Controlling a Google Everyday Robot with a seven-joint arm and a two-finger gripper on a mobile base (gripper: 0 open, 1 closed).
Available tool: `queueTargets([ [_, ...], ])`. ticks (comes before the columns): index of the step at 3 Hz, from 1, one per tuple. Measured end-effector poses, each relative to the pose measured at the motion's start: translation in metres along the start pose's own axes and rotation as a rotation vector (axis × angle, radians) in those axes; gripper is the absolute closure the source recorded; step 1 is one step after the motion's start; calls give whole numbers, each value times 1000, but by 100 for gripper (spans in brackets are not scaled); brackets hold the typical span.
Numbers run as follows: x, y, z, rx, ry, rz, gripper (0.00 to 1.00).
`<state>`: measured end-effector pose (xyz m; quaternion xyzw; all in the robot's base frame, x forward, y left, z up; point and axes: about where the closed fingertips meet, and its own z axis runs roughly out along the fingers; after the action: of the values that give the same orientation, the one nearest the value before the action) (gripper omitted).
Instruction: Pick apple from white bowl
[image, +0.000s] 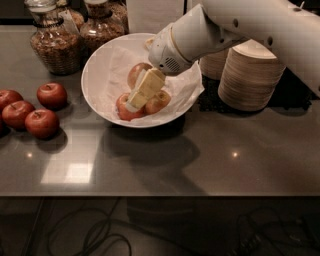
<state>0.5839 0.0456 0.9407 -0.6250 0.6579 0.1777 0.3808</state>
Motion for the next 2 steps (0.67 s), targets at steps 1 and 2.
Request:
queueTargets([
  [1, 13, -8, 11, 21, 17, 19, 0],
  [2, 30, -16, 11, 48, 30, 47, 0],
])
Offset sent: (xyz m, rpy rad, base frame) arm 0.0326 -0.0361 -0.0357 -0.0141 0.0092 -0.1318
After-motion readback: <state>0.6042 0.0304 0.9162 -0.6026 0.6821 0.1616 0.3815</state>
